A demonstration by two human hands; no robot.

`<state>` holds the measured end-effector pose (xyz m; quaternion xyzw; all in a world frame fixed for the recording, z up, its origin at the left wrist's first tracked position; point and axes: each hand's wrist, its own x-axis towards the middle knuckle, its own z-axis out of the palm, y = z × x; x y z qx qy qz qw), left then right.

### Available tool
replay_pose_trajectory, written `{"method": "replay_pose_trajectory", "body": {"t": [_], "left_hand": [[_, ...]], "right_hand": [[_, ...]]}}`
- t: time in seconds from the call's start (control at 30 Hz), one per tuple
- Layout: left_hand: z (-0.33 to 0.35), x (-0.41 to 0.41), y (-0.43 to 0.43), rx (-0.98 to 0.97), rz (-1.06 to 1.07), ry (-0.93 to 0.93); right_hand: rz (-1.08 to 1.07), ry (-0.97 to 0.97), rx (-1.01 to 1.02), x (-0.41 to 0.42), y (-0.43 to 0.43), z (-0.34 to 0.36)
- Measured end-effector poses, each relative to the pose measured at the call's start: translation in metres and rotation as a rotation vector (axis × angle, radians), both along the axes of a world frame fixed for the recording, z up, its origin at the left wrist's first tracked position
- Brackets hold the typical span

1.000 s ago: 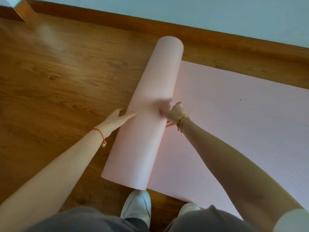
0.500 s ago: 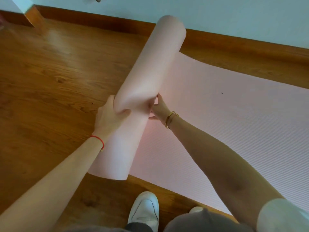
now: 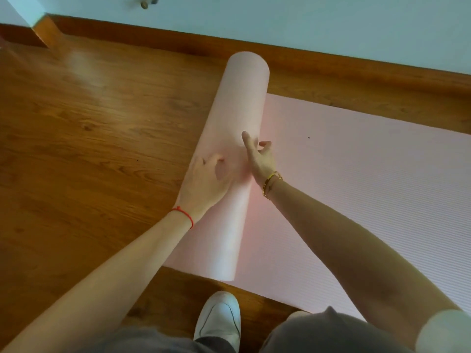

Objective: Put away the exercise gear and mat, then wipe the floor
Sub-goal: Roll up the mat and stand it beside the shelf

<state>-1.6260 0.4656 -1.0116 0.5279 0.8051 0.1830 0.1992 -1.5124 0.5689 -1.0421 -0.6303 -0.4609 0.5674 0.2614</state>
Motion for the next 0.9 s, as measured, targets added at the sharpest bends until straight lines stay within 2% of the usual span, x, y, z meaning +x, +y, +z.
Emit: {"method": "replay_pose_trajectory", "body": {"t": [0.07,0.13,0.2,0.27,0.37,0.43,0.5,0.6,0.67,0.8,0.9], "left_hand": [[-0.002,-0.003,0.009,0.154,-0.002,-0.14],[-0.01,-0.012,0.017,0.207,0.077,-0.138],[-0.016,-0.023,0.022,0.065,0.242,-0.205],[-0.019,-0.03,0.024,-0.164,0.359,-0.398],[-0.027,-0.025,0.017,-0.419,0.306,-0.642],[-0.034,-0.019,0.011,-0.444,0.238,-0.793],[-0.035,-0.019,0.008,-0.388,0.238,-0.859],[-0.028,-0.023,0.008,-0.261,0.292,-0.832],[-0.02,-0.028,0.006,-0.155,0.308,-0.785],[0.004,-0.052,-0.001,-0.038,0.351,-0.573],[0.02,-0.067,-0.005,-0.049,0.353,-0.343]], "right_hand": [[0.054,-0.087,0.048,0.015,0.001,-0.005],[0.09,-0.17,0.056,0.026,0.001,-0.01],[0.084,-0.214,0.043,0.035,0.001,-0.014],[0.058,-0.264,0.023,0.045,-0.001,-0.018],[0.06,-0.373,0.007,0.058,-0.002,-0.027],[0.091,-0.39,0.014,0.063,-0.001,-0.03],[0.105,-0.387,0.028,0.066,0.001,-0.031],[0.142,-0.365,0.072,0.06,0.003,-0.031],[0.152,-0.278,0.068,0.046,0.003,-0.031],[0.219,-0.009,-0.003,0.003,0.002,-0.025],[0.227,0.231,-0.172,-0.023,-0.002,-0.008]]}}
